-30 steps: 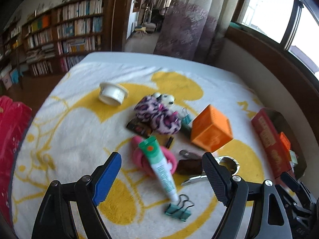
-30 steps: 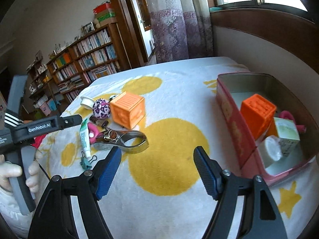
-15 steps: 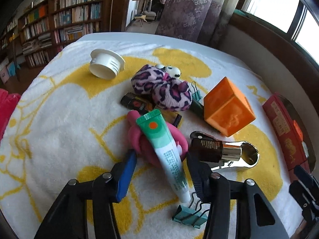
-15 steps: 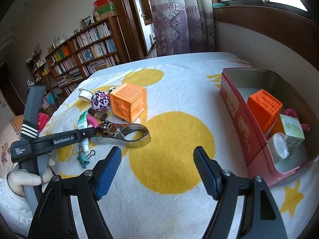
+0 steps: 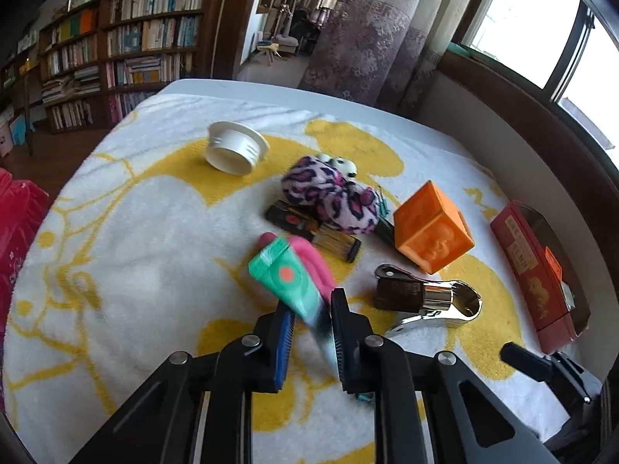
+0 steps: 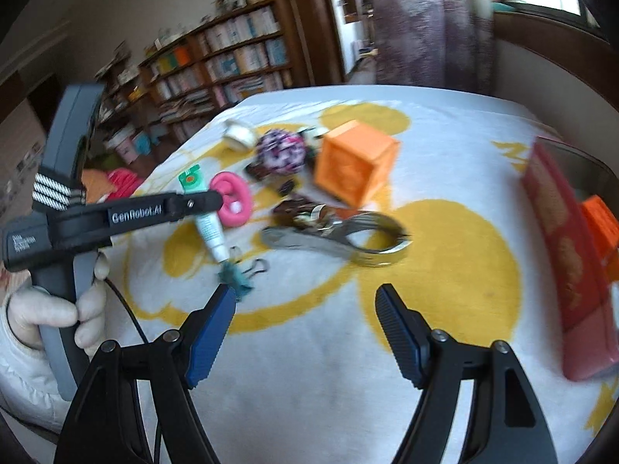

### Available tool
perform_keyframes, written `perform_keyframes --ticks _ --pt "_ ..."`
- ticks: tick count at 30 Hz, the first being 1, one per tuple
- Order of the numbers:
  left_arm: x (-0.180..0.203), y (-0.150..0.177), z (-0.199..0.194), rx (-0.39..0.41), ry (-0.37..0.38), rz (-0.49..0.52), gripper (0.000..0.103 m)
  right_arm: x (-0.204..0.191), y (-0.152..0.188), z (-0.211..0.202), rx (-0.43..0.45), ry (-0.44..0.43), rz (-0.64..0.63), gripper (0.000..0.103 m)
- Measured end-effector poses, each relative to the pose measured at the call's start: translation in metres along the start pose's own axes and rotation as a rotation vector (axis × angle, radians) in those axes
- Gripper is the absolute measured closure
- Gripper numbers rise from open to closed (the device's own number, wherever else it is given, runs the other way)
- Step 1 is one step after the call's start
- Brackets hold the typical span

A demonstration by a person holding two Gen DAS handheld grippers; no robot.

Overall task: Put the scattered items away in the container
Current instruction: 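Withdraw both grippers from the tin back over the remaining items, then grasp the ointment tube with left gripper while right grasps the green binder clip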

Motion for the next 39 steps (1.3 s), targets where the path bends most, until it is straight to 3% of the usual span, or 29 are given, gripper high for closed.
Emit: perform_keyframes --ticks 13,19,22,24,33,39 --pt "-0.016 0.006 -0.008 -0.004 0.037 -0.029 0.083 -0.052 -0.012 0.04 -0.064 -0.051 -0.127 0.026" --pt "-0.014 0.007 -0.01 0.0 0.043 -0.022 0.083 -0.059 -0.01 0.048 -0.049 0.016 -0.169 0.059" --pt "-0.01 0.007 -0.014 0.005 0.043 -0.01 0.083 -0.054 -0.009 0.045 -0.045 0.016 -0.15 0.059" --pt "-0.006 0.008 -0.017 0.013 0.042 0.0 0.083 -0.049 -0.008 0.04 -0.034 0.019 -0.137 0.065" --pt "0.01 0.008 -0.025 0.025 0.032 0.037 0.083 -0.028 -0.004 0.017 0.013 0.023 -0.065 0.066" --pt "0.001 0.017 -0.02 0.01 -0.017 -0.013 0.083 -0.014 0.002 0.003 0.038 0.024 -0.025 0.066"
Point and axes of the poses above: each gripper's, at about its wrist camera, not at the fingertips, and z roughly the way its jaws point, x to its right, y to its underside, the point moved 1 cm from there along z, roughly the way its jaws point, and after that the axes turned 15 degrees about y, right-handed, at the moved point
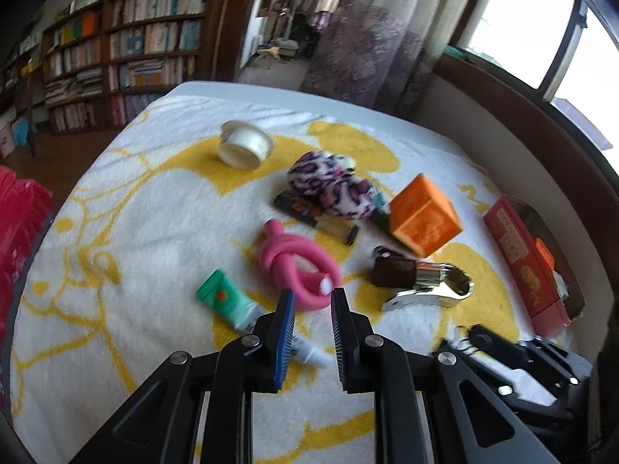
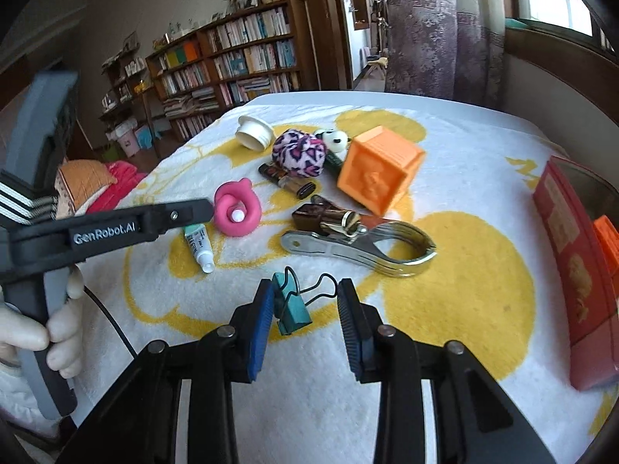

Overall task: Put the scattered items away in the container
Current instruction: 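Grasp the ointment tube with left gripper while right grasps the green binder clip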

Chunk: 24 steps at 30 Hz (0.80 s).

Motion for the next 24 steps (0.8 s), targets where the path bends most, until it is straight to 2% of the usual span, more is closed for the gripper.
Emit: perform_keyframes --ticks 3,5,6,7,9,14,17,20,22,24 --pt "-0.011 0.005 -0.001 -0.001 -0.024 -0.067 0.082 0.006 0.003 0.0 -0.001 0.007 0.015 0.066" --pt "-0.018 0.009 0.0 -0.01 -0.035 -0.106 0.076 0.007 0.005 0.001 -0.008 0.004 0.023 0.066" --pt "-0.02 0.011 0.001 -0.016 -0.041 -0.119 0.058 0.008 0.005 0.003 -0.013 -0.001 0.025 0.066" --pt "-0.02 0.013 0.002 -0.016 -0.047 -0.126 0.035 0.008 0.006 0.004 -0.017 -0.006 0.027 0.066" --pt "-0.018 0.016 0.001 0.004 -0.065 -0.129 0.025 0.008 0.007 0.005 -0.02 -0.013 0.028 0.066" --pt "-0.01 0.018 0.013 -0.02 -0.082 -0.099 0.025 0.012 0.008 0.005 -0.017 -0.021 0.039 0.066" --pt "0.001 0.021 0.024 -0.036 -0.138 -0.011 0.026 0.015 0.009 0.005 -0.015 -0.022 0.047 0.066" --pt "0.006 0.023 0.028 -0.054 -0.185 0.064 0.042 0.018 0.01 0.006 -0.016 -0.024 0.055 0.066" --pt "0.0 0.022 0.022 -0.058 -0.187 0.067 0.061 0.02 0.01 0.007 -0.016 -0.023 0.059 0.066" --pt "-0.009 0.02 0.016 -0.063 -0.182 0.054 0.076 0.021 0.01 0.006 -0.013 -0.023 0.063 0.066"
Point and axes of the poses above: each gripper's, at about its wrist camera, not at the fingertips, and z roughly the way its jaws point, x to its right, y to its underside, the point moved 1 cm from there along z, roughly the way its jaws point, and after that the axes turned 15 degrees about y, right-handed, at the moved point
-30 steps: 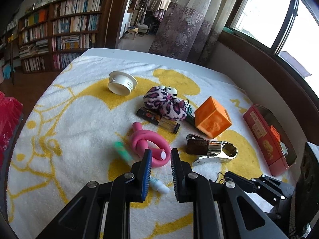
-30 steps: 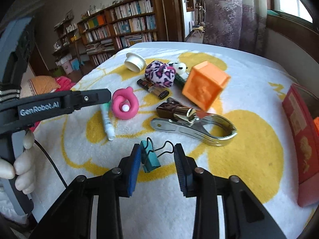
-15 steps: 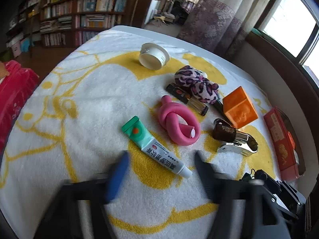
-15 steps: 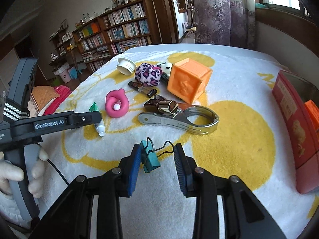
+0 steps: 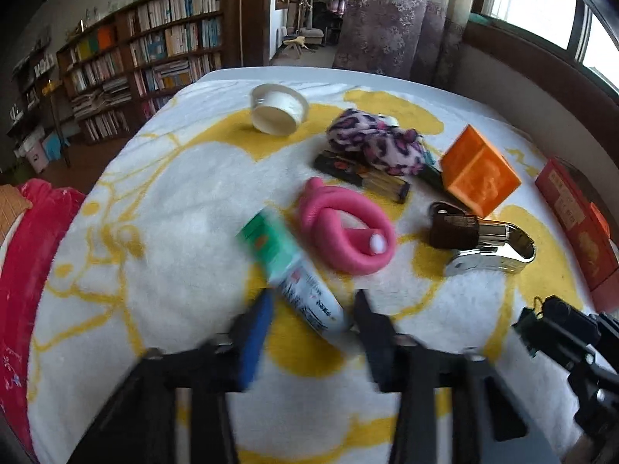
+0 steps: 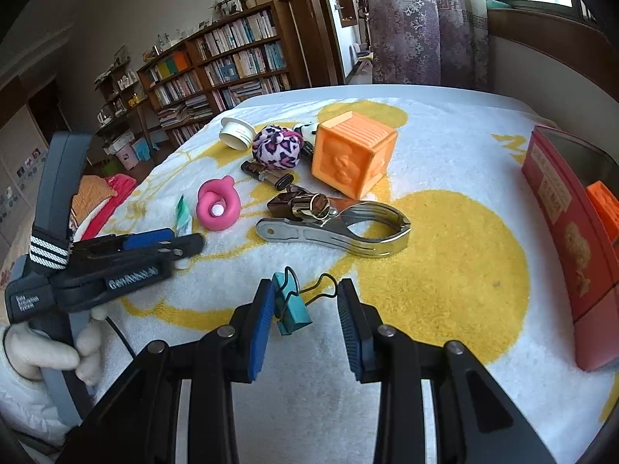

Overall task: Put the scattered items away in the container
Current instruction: 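Grasp the ointment tube with left gripper while right grasps the green binder clip, then carry the tube and binder clip to the pink tin and release them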

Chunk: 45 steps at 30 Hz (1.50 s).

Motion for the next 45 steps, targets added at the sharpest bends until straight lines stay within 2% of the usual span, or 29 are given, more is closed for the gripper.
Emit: perform_keyframes --ticks 1,5,12,13,17,23,27,33,45 --pt "-0.006 0.0 -0.003 -0.004 0.007 -0.011 0.079 0.001 0.0 0.0 0.002 -0.001 0.003 0.066" --pt "-0.015 0.002 -0.008 -0.01 0.034 -0.019 0.079 0.004 0.001 -0.002 0.006 -0.006 0.01 0.066" --pt "-0.003 -0.001 0.001 0.005 -0.019 0.031 0.079 0.004 0.003 -0.004 0.009 -0.005 0.005 0.066" --pt "-0.005 -0.001 0.001 0.007 -0.014 0.022 0.082 0.005 0.003 -0.006 0.015 -0.002 0.007 0.066" --pt "-0.01 -0.002 -0.01 0.038 0.012 -0.026 0.082 0.01 0.002 -0.011 0.032 0.004 0.028 0.066" --pt "0.01 -0.011 -0.034 0.104 0.043 0.011 0.082 0.016 -0.001 -0.016 0.048 0.011 0.049 0.066" --pt "0.033 -0.017 -0.039 0.116 0.082 0.058 0.082 0.025 -0.003 -0.023 0.067 0.021 0.072 0.066" --pt "0.073 -0.027 -0.034 0.108 0.154 0.122 0.082 0.062 -0.007 -0.043 0.117 0.082 0.138 0.066" --pt "0.171 -0.042 -0.017 0.063 0.303 0.276 0.082 0.185 0.006 -0.093 0.193 0.299 0.363 0.066"
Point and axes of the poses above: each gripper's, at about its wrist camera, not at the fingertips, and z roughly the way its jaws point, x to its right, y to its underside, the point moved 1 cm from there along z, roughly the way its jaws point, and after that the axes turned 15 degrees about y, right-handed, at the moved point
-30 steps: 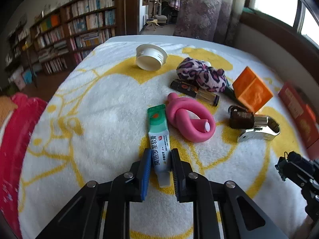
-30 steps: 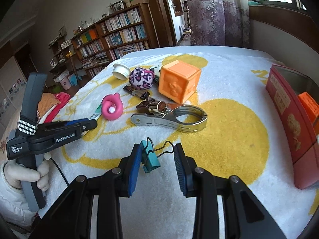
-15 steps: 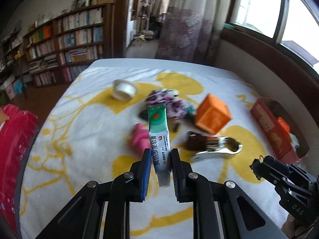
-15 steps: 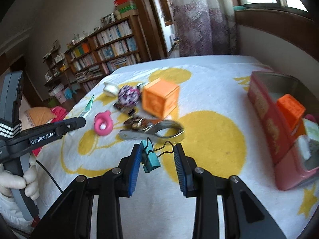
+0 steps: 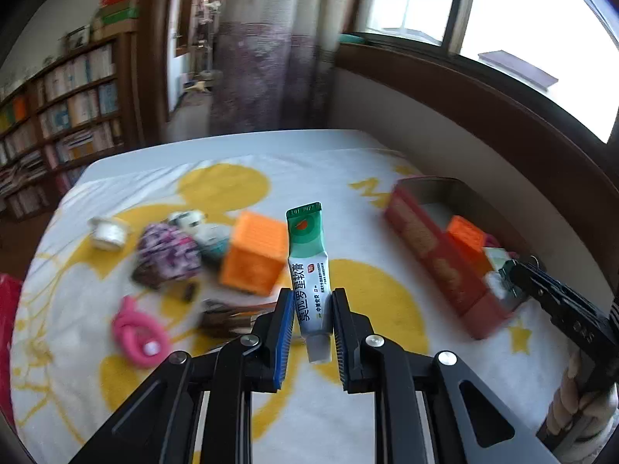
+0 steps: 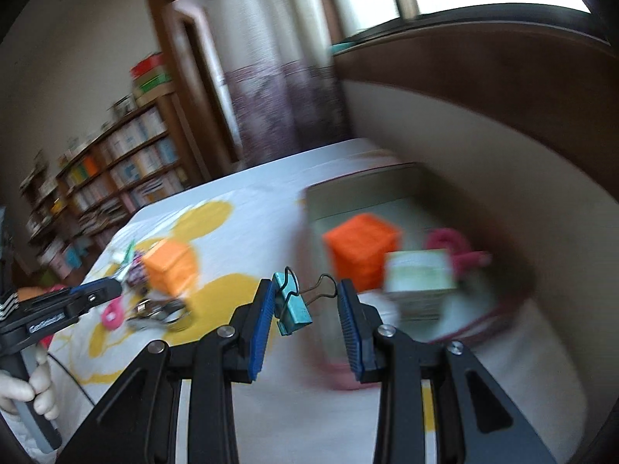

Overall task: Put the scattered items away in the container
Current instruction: 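Carry the tube and binder clip to the pink tin and release them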

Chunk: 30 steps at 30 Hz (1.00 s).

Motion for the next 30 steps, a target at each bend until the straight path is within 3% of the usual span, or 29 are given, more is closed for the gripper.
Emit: perform_keyframes --ticks 5,14,30 --pt "0.032 -0.013 0.019 -0.012 0.048 0.05 0.082 0.044 -0.01 -0.001 0.017 0.074 0.061 0.066" --pt "0.086 -0.041 0.063 -0.042 0.101 0.13 0.082 0.083 -0.02 0.022 -0.001 0.15 0.081 0.065" --pt "0.129 -0.079 0.155 -0.116 0.108 0.193 0.082 0.11 -0.011 0.027 -0.015 0.097 0.13 0.064"
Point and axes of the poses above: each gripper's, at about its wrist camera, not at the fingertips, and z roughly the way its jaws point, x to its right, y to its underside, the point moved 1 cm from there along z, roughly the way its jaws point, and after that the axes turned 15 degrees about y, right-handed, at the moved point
